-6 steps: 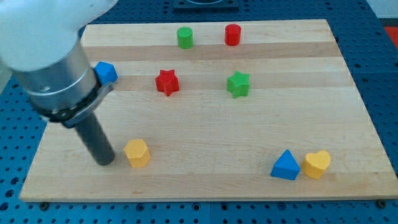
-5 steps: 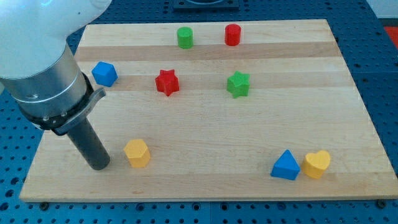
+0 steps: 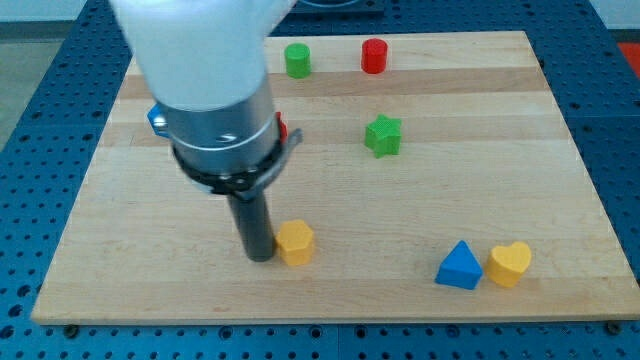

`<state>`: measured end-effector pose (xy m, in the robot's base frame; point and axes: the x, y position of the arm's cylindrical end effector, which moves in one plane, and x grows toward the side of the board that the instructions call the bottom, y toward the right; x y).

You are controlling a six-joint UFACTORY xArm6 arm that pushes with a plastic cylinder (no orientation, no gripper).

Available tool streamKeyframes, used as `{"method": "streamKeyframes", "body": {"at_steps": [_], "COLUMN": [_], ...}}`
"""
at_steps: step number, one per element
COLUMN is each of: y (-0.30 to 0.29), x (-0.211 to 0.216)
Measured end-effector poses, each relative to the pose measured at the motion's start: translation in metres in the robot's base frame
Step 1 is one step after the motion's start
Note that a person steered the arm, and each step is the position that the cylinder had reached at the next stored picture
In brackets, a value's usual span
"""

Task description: Keep yellow hexagon in between red star and blue triangle

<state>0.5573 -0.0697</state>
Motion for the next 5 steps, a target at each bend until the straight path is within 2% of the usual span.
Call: {"method": "streamKeyframes", "body": {"at_steps": [3,5], "y": [0.085,0.085], "x": [-0.001,-0.023]}}
